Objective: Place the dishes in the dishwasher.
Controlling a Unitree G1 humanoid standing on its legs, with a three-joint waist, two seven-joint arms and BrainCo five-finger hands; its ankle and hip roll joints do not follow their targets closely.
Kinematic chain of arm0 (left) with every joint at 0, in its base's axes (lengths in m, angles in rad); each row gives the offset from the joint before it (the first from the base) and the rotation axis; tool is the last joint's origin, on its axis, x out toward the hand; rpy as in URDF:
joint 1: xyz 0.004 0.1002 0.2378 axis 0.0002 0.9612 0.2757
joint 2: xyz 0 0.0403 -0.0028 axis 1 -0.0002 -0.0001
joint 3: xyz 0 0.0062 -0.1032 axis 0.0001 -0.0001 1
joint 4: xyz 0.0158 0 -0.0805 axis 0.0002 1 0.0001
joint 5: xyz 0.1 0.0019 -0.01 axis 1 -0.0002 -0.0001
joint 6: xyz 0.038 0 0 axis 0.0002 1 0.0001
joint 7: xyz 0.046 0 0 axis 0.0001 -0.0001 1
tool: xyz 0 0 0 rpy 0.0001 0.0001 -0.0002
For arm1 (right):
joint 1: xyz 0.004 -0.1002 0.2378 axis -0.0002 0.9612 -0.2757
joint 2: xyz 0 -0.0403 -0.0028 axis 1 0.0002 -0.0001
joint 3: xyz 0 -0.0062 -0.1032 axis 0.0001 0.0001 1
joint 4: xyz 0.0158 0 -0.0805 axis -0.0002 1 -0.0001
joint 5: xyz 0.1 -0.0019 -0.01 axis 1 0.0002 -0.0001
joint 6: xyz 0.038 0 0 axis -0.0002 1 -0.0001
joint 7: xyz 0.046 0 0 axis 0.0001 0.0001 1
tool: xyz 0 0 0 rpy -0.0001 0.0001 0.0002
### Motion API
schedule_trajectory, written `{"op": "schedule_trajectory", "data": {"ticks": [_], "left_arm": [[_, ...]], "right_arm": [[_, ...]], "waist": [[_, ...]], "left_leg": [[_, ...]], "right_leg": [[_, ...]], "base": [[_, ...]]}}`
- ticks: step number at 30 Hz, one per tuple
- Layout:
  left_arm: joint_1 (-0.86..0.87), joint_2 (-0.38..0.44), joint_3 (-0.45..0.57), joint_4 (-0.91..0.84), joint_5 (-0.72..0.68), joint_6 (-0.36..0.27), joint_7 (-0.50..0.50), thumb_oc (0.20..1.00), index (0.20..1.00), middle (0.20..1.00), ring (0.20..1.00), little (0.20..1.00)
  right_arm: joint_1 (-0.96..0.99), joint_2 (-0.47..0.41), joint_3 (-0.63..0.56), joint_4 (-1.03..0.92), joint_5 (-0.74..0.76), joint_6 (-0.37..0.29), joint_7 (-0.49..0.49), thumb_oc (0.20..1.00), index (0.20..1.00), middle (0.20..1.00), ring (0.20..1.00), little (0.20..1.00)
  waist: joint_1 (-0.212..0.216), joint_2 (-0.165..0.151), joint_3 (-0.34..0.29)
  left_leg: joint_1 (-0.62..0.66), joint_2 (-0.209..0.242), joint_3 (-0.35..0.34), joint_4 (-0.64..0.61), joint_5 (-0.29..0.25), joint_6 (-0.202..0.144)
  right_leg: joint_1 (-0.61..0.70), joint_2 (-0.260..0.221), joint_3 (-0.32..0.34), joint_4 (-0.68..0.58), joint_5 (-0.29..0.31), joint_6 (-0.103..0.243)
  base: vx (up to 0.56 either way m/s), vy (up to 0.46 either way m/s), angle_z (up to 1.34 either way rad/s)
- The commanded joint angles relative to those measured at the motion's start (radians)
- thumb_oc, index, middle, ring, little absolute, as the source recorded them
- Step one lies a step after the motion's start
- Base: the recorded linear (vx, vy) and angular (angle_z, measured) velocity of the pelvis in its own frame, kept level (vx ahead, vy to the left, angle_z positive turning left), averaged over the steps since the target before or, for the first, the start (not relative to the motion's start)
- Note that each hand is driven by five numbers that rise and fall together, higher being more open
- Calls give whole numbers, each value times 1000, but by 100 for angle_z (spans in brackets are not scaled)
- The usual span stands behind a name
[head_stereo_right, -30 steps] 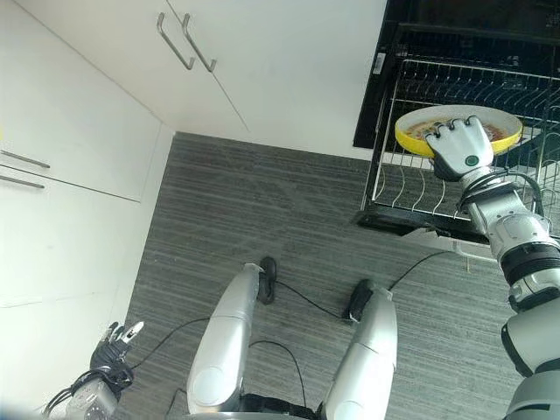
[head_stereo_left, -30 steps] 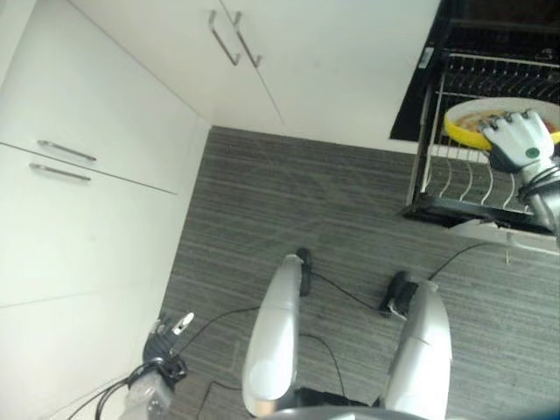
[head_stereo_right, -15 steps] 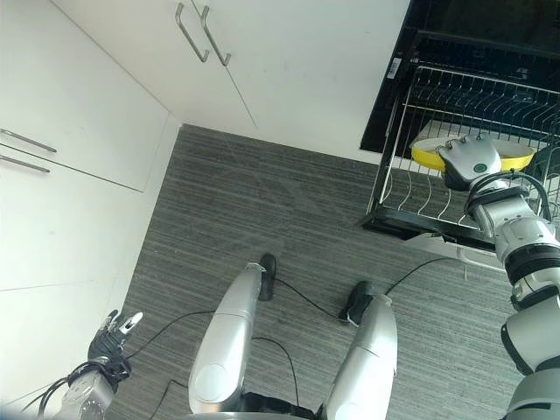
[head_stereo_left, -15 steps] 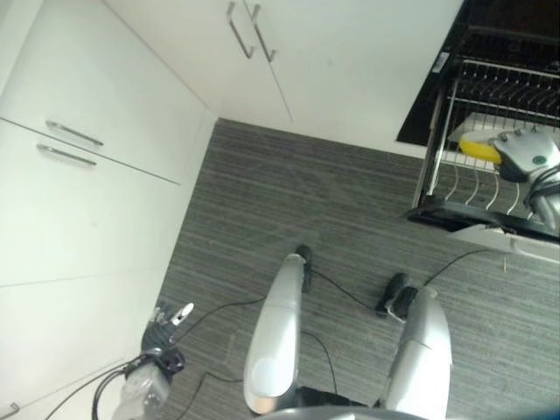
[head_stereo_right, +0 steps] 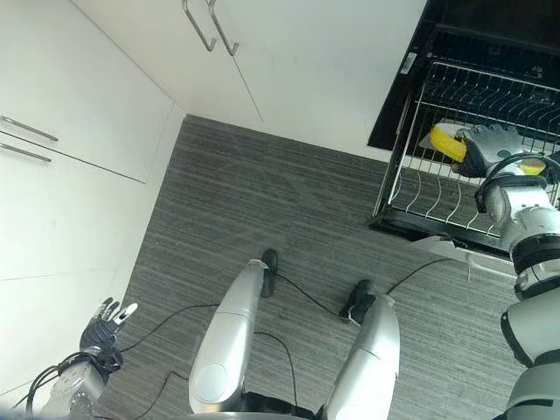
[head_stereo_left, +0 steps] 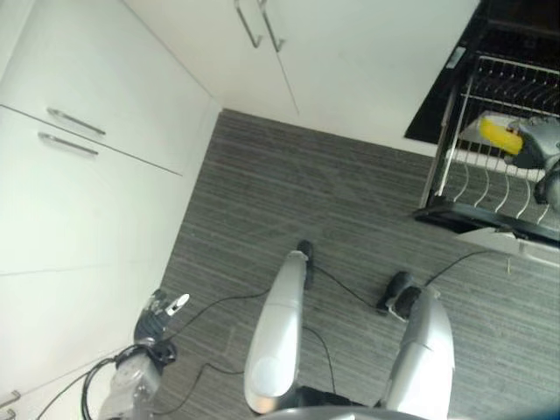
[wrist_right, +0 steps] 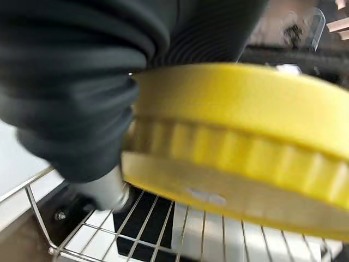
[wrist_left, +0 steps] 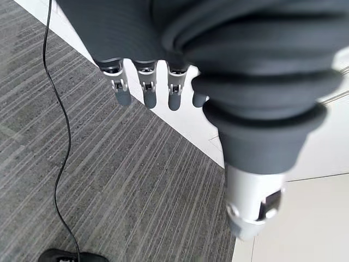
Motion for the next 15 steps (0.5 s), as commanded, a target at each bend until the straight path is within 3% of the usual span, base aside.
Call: {"op": "schedule_trajectory", "data": {"ticks": [1, 2, 6, 10, 15], "left_arm": [[53, 73, 9, -15, -1, 3, 27, 1000, 1000, 1000, 1000, 1000], [56, 75, 13, -22, 2, 9, 30, 1000, 1000, 1000, 1000, 1000], [59, 81, 22, -38, 22, 22, 38, 1000, 1000, 1000, 1000, 1000], [68, 87, 29, -57, 33, 30, 44, 1000, 1000, 1000, 1000, 1000], [76, 73, 45, -65, 48, 44, 66, 1000, 1000, 1000, 1000, 1000]], "right_arm": [[33, 27, 2, 41, 112, -18, 119, 1000, 1000, 1000, 1000, 1000], [42, 31, -18, 36, 147, 12, 201, 1000, 1000, 1000, 1000, 1000], [70, 41, -64, 23, 280, 31, 309, 1000, 1000, 1000, 1000, 1000], [97, 38, -105, -2, 361, 44, 364, 1000, 1000, 1000, 1000, 1000], [171, 33, -284, -108, 690, 146, 365, 1000, 1000, 1000, 1000, 1000]], "waist": [[31, -9, -24], [31, -15, -24], [35, -33, -24], [35, -48, -24], [17, -74, -24]], "left_leg": [[17, -14, -37, -85, 25, 3], [18, -12, -37, -83, 23, 2], [32, -12, -42, -86, 24, 5], [44, -10, -44, -88, 22, 8], [87, -1, -38, -108, 19, 11]], "right_leg": [[29, -5, -5, 43, -41, 23], [32, -3, -7, 40, -39, 23], [53, 4, -17, 28, -32, 20], [72, 10, -25, 11, -24, 19], [121, 27, -26, -31, -10, 20]], "base": [[-21, -42, 1], [-20, -44, 3], [-3, -27, 4], [4, -10, 2], [6, 12, -2]]}}
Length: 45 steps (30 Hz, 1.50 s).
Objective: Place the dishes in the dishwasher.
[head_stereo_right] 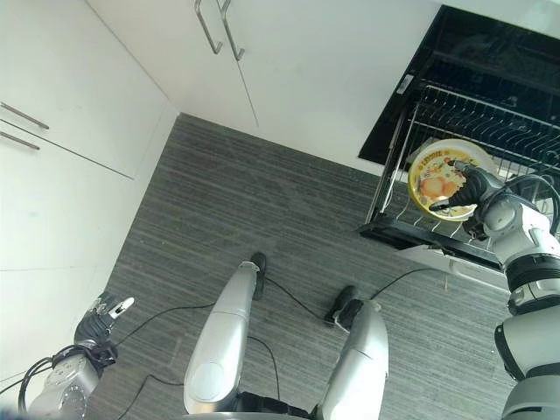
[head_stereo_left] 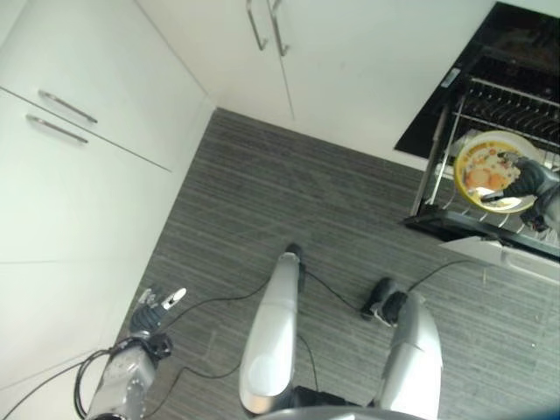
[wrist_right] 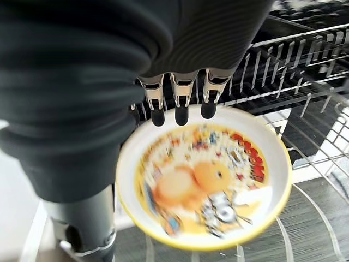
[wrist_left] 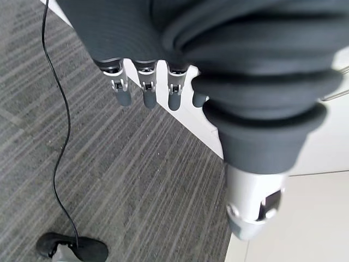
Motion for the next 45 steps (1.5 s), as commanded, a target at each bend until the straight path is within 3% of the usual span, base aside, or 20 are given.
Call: {"op": "schedule_trajectory", "data": {"ticks": [1, 4, 10, 14, 17, 19, 21, 24, 26, 28, 32, 39, 41, 43, 44, 45], "left_arm": [[75, 31, 38, 1, 42, -11, 30, 1000, 1000, 1000, 1000, 1000], [87, 12, 47, 10, 56, -15, 40, 1000, 1000, 1000, 1000, 1000], [89, -25, 50, 49, 63, -50, 51, 1000, 1000, 1000, 1000, 1000], [90, -45, 50, 52, 62, -66, 76, 1000, 1000, 1000, 1000, 1000], [92, -69, 55, 64, 58, -82, 99, 1000, 1000, 1000, 1000, 1000], [90, -98, 62, 86, 61, -95, 121, 1000, 1000, 1000, 1000, 1000], [91, -126, 71, 115, 71, -114, 133, 1000, 1000, 1000, 1000, 1000], [96, -161, 73, 155, 86, -146, 145, 1000, 1000, 1000, 1000, 1000], [95, -183, 71, 167, 87, -157, 155, 1000, 1000, 1000, 1000, 1000], [92, -207, 70, 180, 86, -170, 155, 1000, 1000, 1000, 1000, 1000], [75, -251, 50, 202, 79, -185, 162, 1000, 1000, 1000, 1000, 1000], [46, -241, 11, 154, 67, -148, 210, 1000, 1000, 1000, 1000, 1000], [40, -213, 15, 145, 57, -119, 228, 1000, 1000, 1000, 1000, 1000], [47, -213, 20, 127, 59, -99, 224, 1000, 1000, 1000, 1000, 1000], [54, -219, 14, 135, 85, -95, 207, 1000, 1000, 1000, 1000, 1000], [63, -232, 3, 141, 89, -85, 215, 1000, 1000, 1000, 1000, 1000]], "right_arm": [[15, 10, -54, -5, 207, 59, -27, 1000, 1000, 1000, 1000, 1000], [88, 22, -244, -98, 511, 140, -53, 1000, 1000, 1000, 1000, 1000], [218, 114, -498, -279, 896, 227, -76, 1000, 1000, 1000, 1000, 1000], [335, 217, -605, -451, 1137, 320, -122, 1000, 1000, 1000, 1000, 1000], [445, 300, -640, -646, 1216, 327, -144, 1000, 1000, 1000, 1000, 1000], [526, 392, -632, -802, 1208, 319, -184, 1000, 1000, 1000, 1000, 1000], [585, 457, -638, -884, 1182, 271, -194, 1000, 1000, 1000, 1000, 1000], [664, 519, -675, -967, 1067, 140, -259, 1000, 1000, 1000, 1000, 1000], [703, 537, -701, -1020, 1006, 74, -327, 1000, 1000, 1000, 1000, 1000], [743, 567, -727, -1055, 885, -41, -432, 1000, 1000, 1000, 1000, 1000], [793, 617, -734, -1083, 790, -166, -594, 1000, 1000, 1000, 1000, 1000], [803, 664, -667, -949, 964, -165, -500, 1000, 1000, 1000, 1000, 1000], [808, 683, -614, -918, 995, -130, -451, 1000, 1000, 1000, 1000, 1000], [807, 676, -589, -908, 1000, -95, -430, 1000, 1000, 1000, 1000, 1000], [796, 667, -562, -892, 995, -81, -417, 1000, 1000, 1000, 1000, 1000], [777, 661, -538, -887, 981, -64, -420, 1000, 1000, 1000, 1000, 1000]], "waist": [[3, -2, -20], [-15, -23, -20], [-48, -65, -38], [-79, -96, -62], [-112, -117, -80], [-146, -130, -93], [-173, -136, -100], [-210, -132, -111], [-231, -121, -112], [-258, -103, -109], [-304, -71, -98], [-329, -40, -79], [-331, -28, -99], [-334, -31, -114], [-323, -32, -113], [-310, -24, -114]], "left_leg": [[52, -6, -15, -103, 18, 9], [105, 5, -2, -141, 18, 11], [185, 29, 23, -205, 18, 12], [242, 46, 63, -290, 61, 14], [283, 54, 88, -333, 70, 13], [314, 56, 110, -357, 72, 14], [339, 61, 127, -371, 70, 15], [363, 65, 155, -388, 69, 17], [366, 66, 167, -387, 65, 18], [363, 68, 179, -377, 58, 18], [339, 74, 201, -346, 48, 13], [323, 63, 215, -379, 76, 3], [360, 59, 223, -406, 91, -4], [358, 81, 224, -322, 89, -26], [305, 86, 145, -165, 146, -52], [277, 75, 78, -147, 186, -63]], "right_leg": [[54, 13, 3, 11, -20, 12], [112, 24, 2, -51, -2, 19], [195, 51, 3, -163, 34, 33], [251, 76, 1, -280, 92, 39], [293, 96, 10, -351, 117, 47], [322, 109, 26, -398, 135, 53], [344, 116, 38, -425, 142, 57], [362, 122, 57, -454, 149, 63], [358, 125, 73, -456, 148, 64], [344, 127, 94, -449, 142, 63], [295, 129, 135, -403, 119, 53], [251, 131, 148, -396, 119, 44], [289, 130, 132, -419, 115, 37], [333, 121, 113, -446, 116, 14], [367, 127, 112, -453, 109, -14], [383, 142, 123, -443, 94, -28]], "base": [[20, 50, -8], [20, 56, -5], [34, 48, -12], [-18, 37, -21], [9, 45, -14], [2, 67, -22], [-4, 44, -35], [-22, 41, -23], [-67, 57, -18], [-85, 83, -25], [-64, 75, -31], [-111, -104, -14], [-50, -298, 3], [12, -243, 21], [147, -108, 22], [229, 43, 14]]}}
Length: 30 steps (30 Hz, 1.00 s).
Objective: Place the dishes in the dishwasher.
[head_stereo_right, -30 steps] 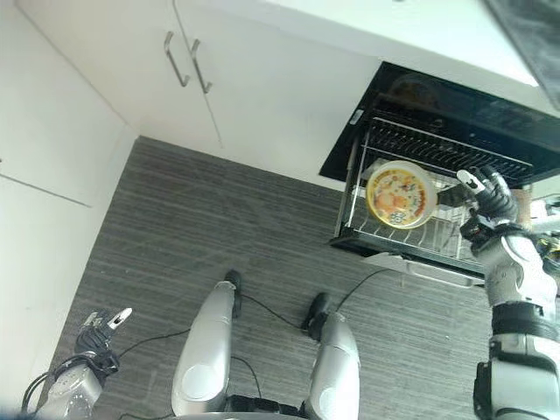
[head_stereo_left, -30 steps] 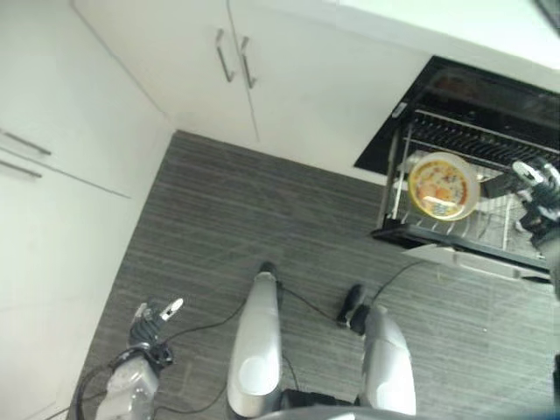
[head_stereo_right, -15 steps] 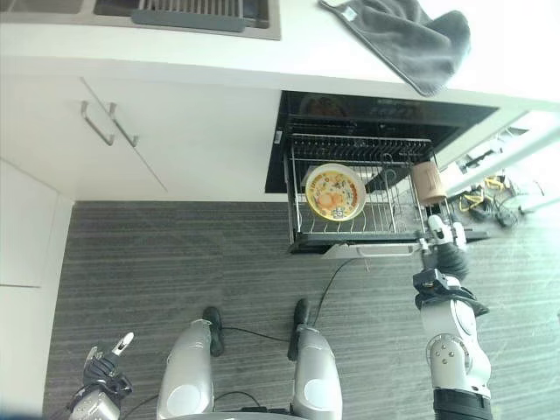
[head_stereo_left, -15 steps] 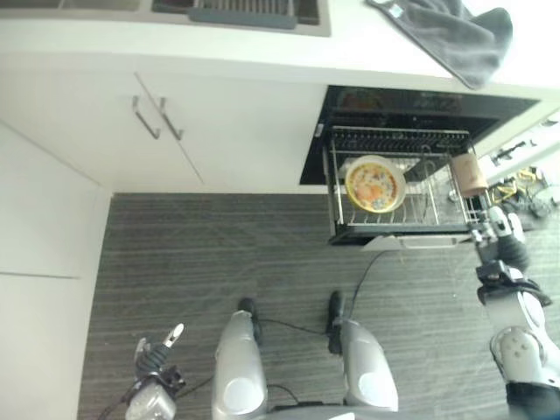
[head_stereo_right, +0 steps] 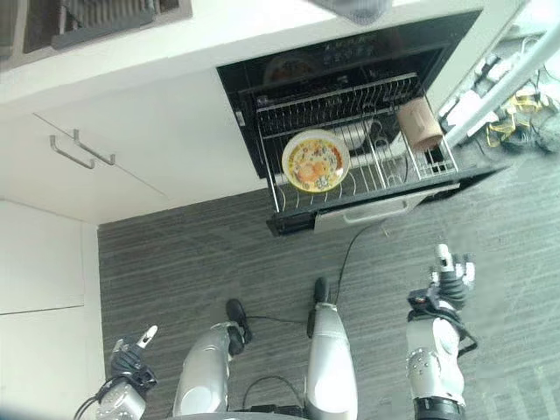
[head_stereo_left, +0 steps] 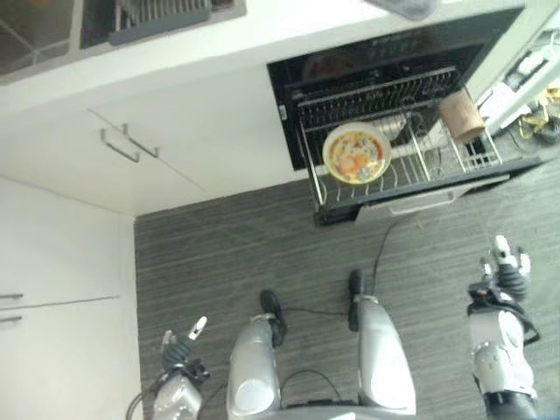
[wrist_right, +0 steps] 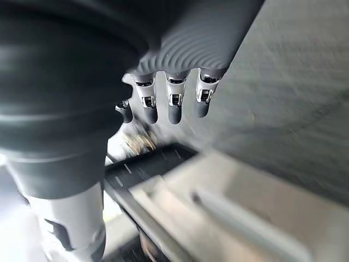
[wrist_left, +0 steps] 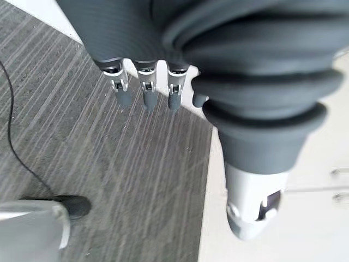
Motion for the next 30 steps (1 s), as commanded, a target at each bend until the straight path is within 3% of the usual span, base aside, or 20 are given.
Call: {"op": "schedule_trajectory", "data": {"ticks": [1, 3, 4, 5, 6, 7, 8, 10, 16, 20, 21, 22, 28, 30], "left_arm": [[6, 47, -17, 12, 51, 8, 16, 1000, 1000, 1000, 1000, 1000], [-6, 24, -32, 56, 67, -4, 0, 1000, 1000, 1000, 1000, 1000], [-45, 5, -53, 102, 98, -29, -5, 1000, 1000, 1000, 1000, 1000], [-57, 2, -66, 106, 107, -37, -5, 1000, 1000, 1000, 1000, 1000], [-91, 41, -75, 48, 59, -9, 6, 1000, 1000, 1000, 1000, 1000], [-92, 63, -64, -15, 30, 5, 25, 1000, 1000, 1000, 1000, 1000], [-87, 83, -63, -47, -10, 0, 59, 1000, 1000, 1000, 1000, 1000], [-80, 102, -58, -54, -36, -6, 59, 1000, 1000, 1000, 1000, 1000], [-45, 56, -40, 31, -35, -46, 11, 1000, 1000, 1000, 1000, 1000], [-36, 48, -52, 45, -12, -40, 14, 1000, 1000, 1000, 1000, 1000], [-37, 49, -56, 46, -12, -40, 14, 1000, 1000, 1000, 1000, 1000], [-37, 51, -58, 46, -13, -40, 12, 1000, 1000, 1000, 1000, 1000], [-55, 72, -74, 39, -21, -32, 0, 1000, 1000, 1000, 1000, 1000], [-54, 79, -85, 32, -22, -22, 0, 1000, 1000, 1000, 1000, 1000]], "right_arm": [[-48, -40, -27, -64, -27, 30, 38, 1000, 1000, 1000, 1000, 1000], [-106, -66, -16, -49, -37, 62, 54, 1000, 1000, 1000, 1000, 1000], [-138, -59, 10, -30, -40, 38, 49, 1000, 1000, 1000, 1000, 1000], [-141, -50, 9, -27, -36, 43, 63, 1000, 1000, 1000, 1000, 1000], [-132, -31, 2, -44, 1, 47, 88, 1000, 1000, 1000, 1000, 1000], [-151, -7, 2, -54, -21, 67, 92, 1000, 1000, 1000, 1000, 1000], [-176, -4, 10, -47, -7, 100, 90, 1000, 1000, 1000, 1000, 1000], [-185, -23, 10, -46, 15, 106, 60, 1000, 1000, 1000, 1000, 1000], [-176, -23, -15, -15, 77, 97, 12, 1000, 1000, 1000, 1000, 1000], [-156, -17, -16, 19, 106, 134, 36, 1000, 1000, 1000, 1000, 1000], [-155, -16, -11, 27, 110, 138, 41, 658, 658, 658, 658, 658], [-155, -17, -8, 33, 122, 144, 50, 200, 200, 200, 200, 200], [-202, -17, 1, 131, 333, 199, 96, 200, 200, 200, 200, 200], [-239, -28, 3, 172, 403, 250, 115, 200, 200, 200, 200, 200]], "waist": [[21, -45, -12], [44, -21, -9], [55, -24, -5], [51, -33, -9], [51, -34, -34], [66, -32, -28], [94, -40, -28], [95, -41, -29], [94, -37, -27], [90, -36, -30], [90, -35, -29], [90, -34, -28], [109, -17, -21], [124, -1, -17]], "left_leg": [[-136, -63, -209, 240, 53, -1], [-113, -39, -197, -9, 112, -5], [-153, -37, -234, 5, 133, -17], [-147, -51, -236, 12, 89, -5], [-108, -71, -197, -36, 43, 19], [-66, -56, -141, -54, 40, 19], [-74, -35, -111, -8, 12, 22], [-95, -36, -135, 14, 4, 17], [-103, -28, -141, 1, 22, 2], [-107, -29, -134, 9, 22, 3], [-108, -30, -134, 11, 21, 4], [-110, -32, -133, 14, 19, 4], [-134, -48, -142, 33, 13, 11], [-146, -59, -152, 43, 8, 14]], "right_leg": [[156, -54, 45, -85, -75, 19], [167, -35, 61, -83, -104, 31], [165, -34, 68, -77, -118, 26], [155, -44, 82, -63, -127, 29], [144, -61, 63, -75, -105, 62], [89, -92, -29, -45, -67, 95], [112, -150, -80, -77, -46, 113], [119, -120, -42, -109, -38, 105], [123, -107, -54, -138, -26, 88], [120, -106, -62, -136, -23, 81], [118, -106, -62, -134, -24, 80], [116, -107, -63, -129, -25, 79], [86, -120, -70, -95, -33, 74], [71, -134, -74, -70, -41, 72]], "base": [[286, 243, 2], [217, 353, -51], [193, 377, -129], [234, 504, -132], [207, 527, -121], [169, 469, -126], [83, 175, -132], [5, -49, -111], [0, -27, 6], [38, -10, 0], [30, -9, -6], [35, -17, -7], [19, -12, 1], [29, 7, 11]]}}
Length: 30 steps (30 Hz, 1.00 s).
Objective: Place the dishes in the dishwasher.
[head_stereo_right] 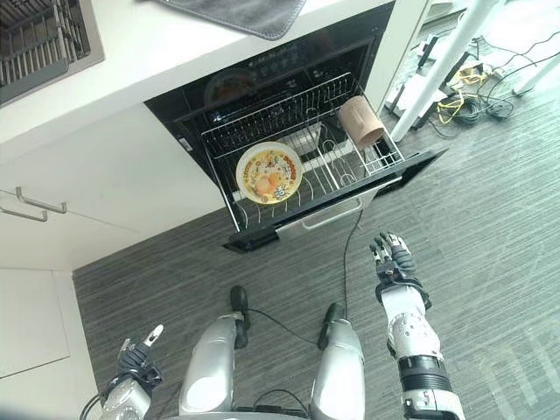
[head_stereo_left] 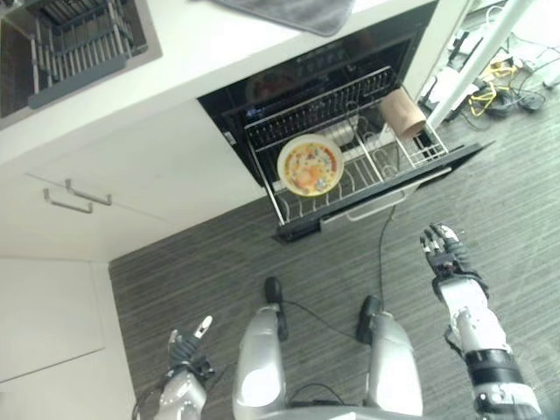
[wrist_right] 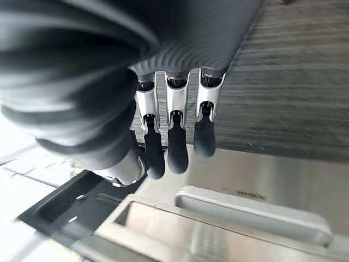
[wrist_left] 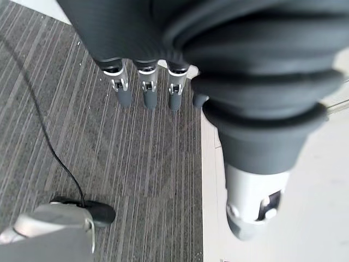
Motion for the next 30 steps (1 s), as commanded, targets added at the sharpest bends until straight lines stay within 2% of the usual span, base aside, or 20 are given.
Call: {"op": "schedule_trajectory", "data": {"ticks": [1, 3, 11, 17, 18, 24, 25, 26, 27, 30], "left_arm": [[20, 67, -30, -29, 10, -15, 4, 1000, 1000, 1000, 1000, 1000], [24, 67, -33, -29, 11, -7, -3, 1000, 1000, 1000, 1000, 1000], [29, 69, -45, -33, 29, 22, -20, 1000, 1000, 1000, 1000, 1000], [28, 86, -48, -34, 38, 46, -41, 1000, 1000, 1000, 1000, 1000], [29, 96, -48, -32, 49, 56, -50, 1000, 1000, 1000, 1000, 1000], [31, 118, -52, -34, 60, 72, -69, 1000, 1000, 1000, 1000, 1000], [34, 131, -65, -44, 71, 86, -79, 1000, 1000, 1000, 1000, 1000], [34, 135, -67, -44, 74, 87, -84, 1000, 1000, 1000, 1000, 1000], [36, 137, -71, -40, 79, 90, -91, 1000, 1000, 1000, 1000, 1000], [47, 149, -73, -35, 88, 97, -113, 1000, 1000, 1000, 1000, 1000]], "right_arm": [[-10, -19, -13, -45, 91, 47, 48, 200, 200, 200, 200, 200], [-45, -35, -7, -23, 103, 84, 60, 200, 200, 200, 200, 200], [-175, -84, -15, 65, 126, 150, 60, 200, 200, 200, 200, 200], [-282, -146, -28, 144, 117, 198, 63, 200, 200, 200, 200, 200], [-326, -176, -35, 188, 125, 222, 63, 200, 200, 200, 200, 200], [-411, -238, -45, 280, 133, 253, 61, 200, 200, 200, 200, 200], [-469, -276, -43, 336, 109, 250, 67, 200, 200, 200, 200, 200], [-491, -290, -40, 349, 109, 250, 62, 200, 200, 200, 200, 200], [-516, -307, -36, 367, 103, 250, 57, 200, 200, 200, 200, 200], [-600, -357, -19, 425, 69, 243, 51, 200, 200, 200, 200, 200]], "waist": [[15, 3, -28], [26, 17, -27], [57, 55, -25], [83, 68, -20], [96, 68, -19], [128, 77, -11], [147, 86, -6], [153, 93, 0], [159, 97, 0], [183, 116, 13]], "left_leg": [[-16, 14, -47, 64, -43, -34], [-21, 5, -49, 67, -44, -32], [-22, -21, -51, 69, -46, -25], [-19, -33, -55, 68, -48, -21], [-20, -38, -60, 78, -55, -18], [-37, -51, -72, 98, -65, -9], [-41, -70, -87, 106, -88, -13], [-54, -73, -85, 102, -65, -5], [-52, -81, -94, 108, -87, -12], [-68, -103, -103, 108, -87, -8]], "right_leg": [[44, 0, 18, -108, 59, -12], [36, -10, 15, -94, 53, -14], [16, -40, 6, -47, 36, -13], [16, -56, 0, -29, 27, -8], [17, -65, -4, -21, 25, -5], [6, -92, -12, 14, 16, 4], [7, -107, -9, 31, -11, 18], [-4, -110, -16, 30, 9, 11], [-3, -115, -8, 43, -14, 21], [-19, -131, -11, 64, -25, 25]], "base": [[28, 17, 13], [39, 37, 8], [54, 46, 10], [79, 36, 9], [120, 28, 4], [112, 23, 13], [102, 52, 18], [179, 56, 14], [46, 62, 21], [75, 72, 23]]}}
